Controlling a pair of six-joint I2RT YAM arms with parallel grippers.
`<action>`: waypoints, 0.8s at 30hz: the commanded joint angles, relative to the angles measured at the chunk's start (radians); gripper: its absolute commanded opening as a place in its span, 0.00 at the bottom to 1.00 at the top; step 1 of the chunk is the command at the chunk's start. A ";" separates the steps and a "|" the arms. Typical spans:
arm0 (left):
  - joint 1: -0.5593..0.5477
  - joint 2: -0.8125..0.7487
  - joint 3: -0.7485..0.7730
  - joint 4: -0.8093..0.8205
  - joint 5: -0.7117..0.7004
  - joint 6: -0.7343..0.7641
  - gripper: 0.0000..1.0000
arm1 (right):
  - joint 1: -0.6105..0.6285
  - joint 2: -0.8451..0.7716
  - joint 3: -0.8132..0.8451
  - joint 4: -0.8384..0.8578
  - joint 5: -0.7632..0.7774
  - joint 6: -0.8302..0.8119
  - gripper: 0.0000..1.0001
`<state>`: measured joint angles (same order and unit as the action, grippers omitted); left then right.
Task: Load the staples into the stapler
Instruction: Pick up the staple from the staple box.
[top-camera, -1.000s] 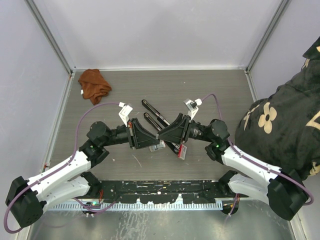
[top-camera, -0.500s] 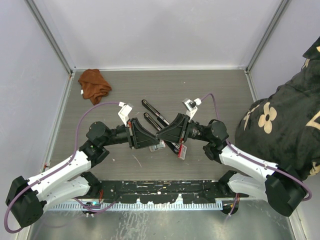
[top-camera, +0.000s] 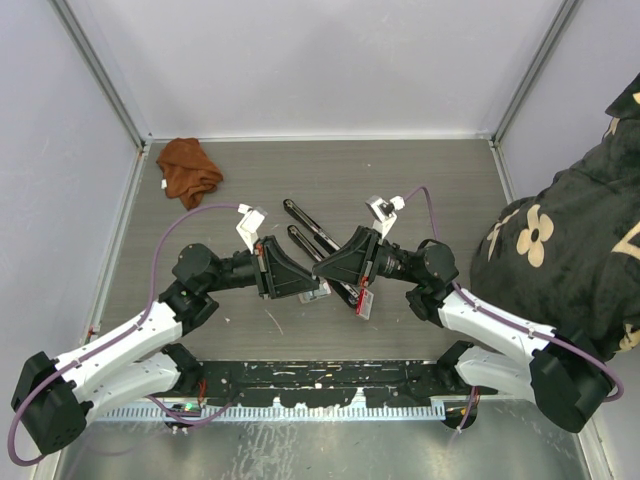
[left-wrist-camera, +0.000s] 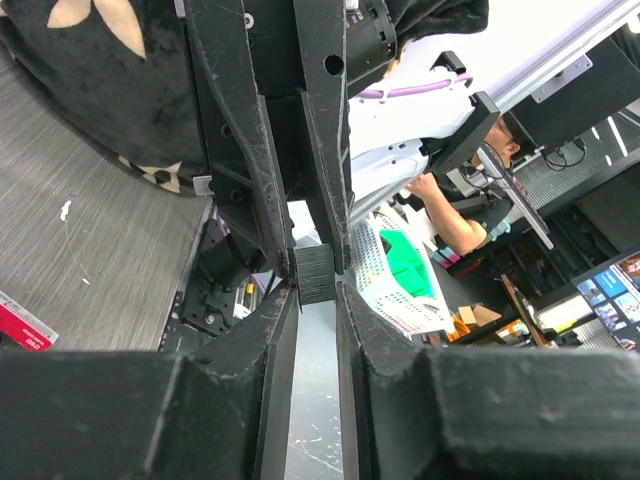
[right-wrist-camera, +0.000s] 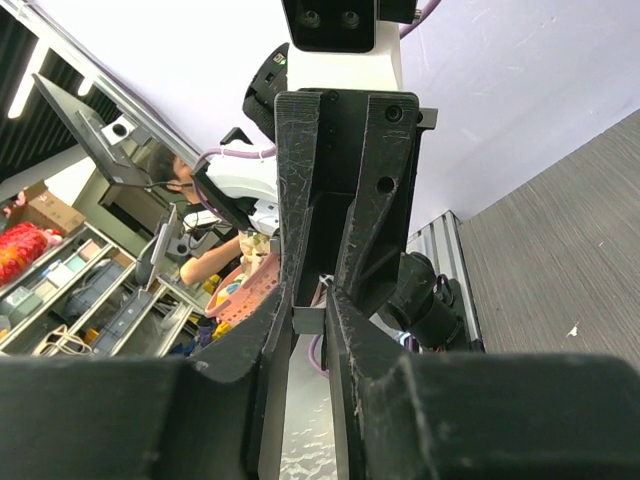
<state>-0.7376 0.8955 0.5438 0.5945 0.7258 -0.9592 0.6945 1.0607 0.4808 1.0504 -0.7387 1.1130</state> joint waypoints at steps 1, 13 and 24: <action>0.004 -0.002 0.016 0.056 -0.009 -0.007 0.31 | 0.007 -0.016 0.032 0.046 0.013 -0.013 0.23; 0.166 -0.179 -0.003 -0.321 -0.075 0.140 0.98 | -0.073 -0.163 0.198 -0.745 0.090 -0.496 0.23; 0.336 -0.096 0.034 -0.634 -0.189 0.332 0.98 | -0.047 -0.079 0.259 -1.152 0.543 -0.822 0.23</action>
<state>-0.4171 0.7689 0.5579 0.0322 0.5797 -0.7101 0.6289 0.9447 0.7330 0.0280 -0.3946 0.4267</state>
